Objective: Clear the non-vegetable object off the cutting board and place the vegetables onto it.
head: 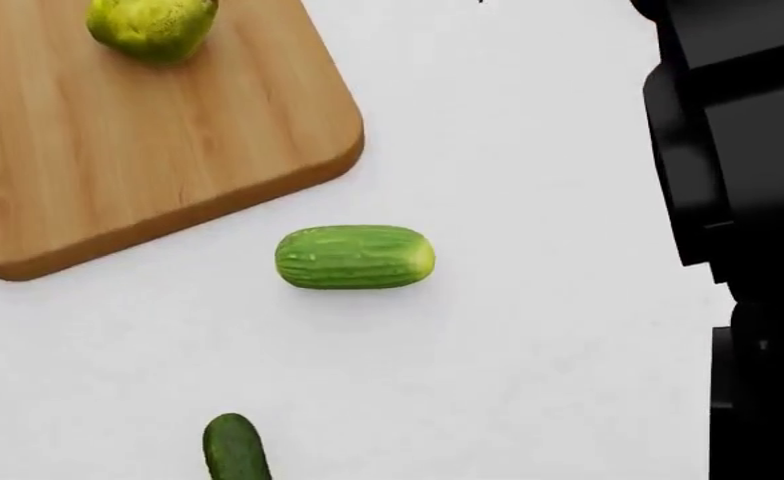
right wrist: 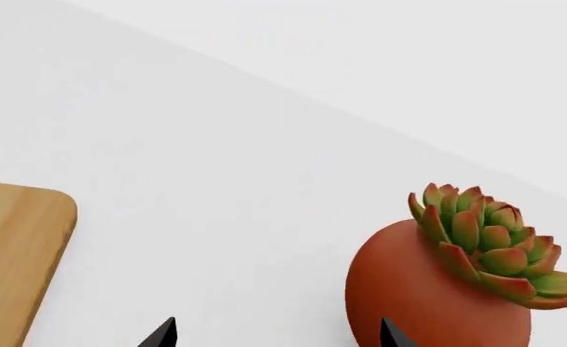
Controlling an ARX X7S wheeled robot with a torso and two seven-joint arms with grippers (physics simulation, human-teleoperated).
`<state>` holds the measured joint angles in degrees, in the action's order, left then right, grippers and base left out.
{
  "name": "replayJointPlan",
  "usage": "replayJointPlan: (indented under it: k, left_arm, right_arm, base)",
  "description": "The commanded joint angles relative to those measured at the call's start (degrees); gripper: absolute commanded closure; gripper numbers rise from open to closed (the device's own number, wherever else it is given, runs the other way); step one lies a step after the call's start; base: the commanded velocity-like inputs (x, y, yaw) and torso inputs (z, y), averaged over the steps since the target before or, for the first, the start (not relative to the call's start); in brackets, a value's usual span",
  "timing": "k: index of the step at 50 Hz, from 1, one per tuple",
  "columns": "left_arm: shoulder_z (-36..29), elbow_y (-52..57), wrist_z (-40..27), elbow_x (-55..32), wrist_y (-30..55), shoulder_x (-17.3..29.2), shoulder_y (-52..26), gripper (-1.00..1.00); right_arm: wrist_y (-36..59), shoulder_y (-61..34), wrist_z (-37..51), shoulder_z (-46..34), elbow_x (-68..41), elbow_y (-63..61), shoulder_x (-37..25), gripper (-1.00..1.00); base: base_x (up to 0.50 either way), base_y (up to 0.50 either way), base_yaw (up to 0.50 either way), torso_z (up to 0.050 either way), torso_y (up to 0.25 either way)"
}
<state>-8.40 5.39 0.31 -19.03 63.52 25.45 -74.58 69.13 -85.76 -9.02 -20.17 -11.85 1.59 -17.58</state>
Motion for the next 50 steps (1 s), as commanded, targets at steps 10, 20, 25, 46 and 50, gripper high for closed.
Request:
replayJointPlan:
  k: [10, 20, 25, 46, 50]
  left_arm:
    - [-0.37, 2.72, 3.99, -1.55, 4.1, 0.05, -2.57, -1.0]
    - [1.44, 0.72, 8.09, -7.53, 12.99, -1.71, -6.14, -1.0]
    - [2.33, 1.21, 10.92, -11.61, 19.19, -1.62, -7.65, -1.0]
    - [-11.13, -4.58, 19.12, -12.18, 13.69, 0.81, -12.81, -1.0]
    - [-13.83, -8.04, 19.1, -9.92, 10.05, 0.08, -13.0, -1.0]
  right_arm:
    - [-0.28, 0.13, -1.35, 1.03, 0.66, 0.38, 1.02, -1.0]
    - [-0.96, 0.31, -1.21, 0.87, 0.75, 1.22, 0.67, -1.0]
    - [-0.73, 0.56, -1.01, 0.87, 0.68, 1.0, 0.68, -1.0]
    - [-1.42, 1.68, -0.47, 1.02, 0.35, 1.07, 0.74, -1.0]
    - [-1.3, 1.73, -0.29, 1.15, 0.26, 0.98, 0.85, -1.0]
  base:
    - [0.0, 0.0, 0.0, 0.0, 0.0]
    - [0.0, 0.0, 0.0, 0.0, 0.0]
    - [0.0, 0.0, 0.0, 0.0, 0.0]
    - [0.0, 0.0, 0.0, 0.0, 0.0]
    - [0.0, 0.0, 0.0, 0.0, 0.0]
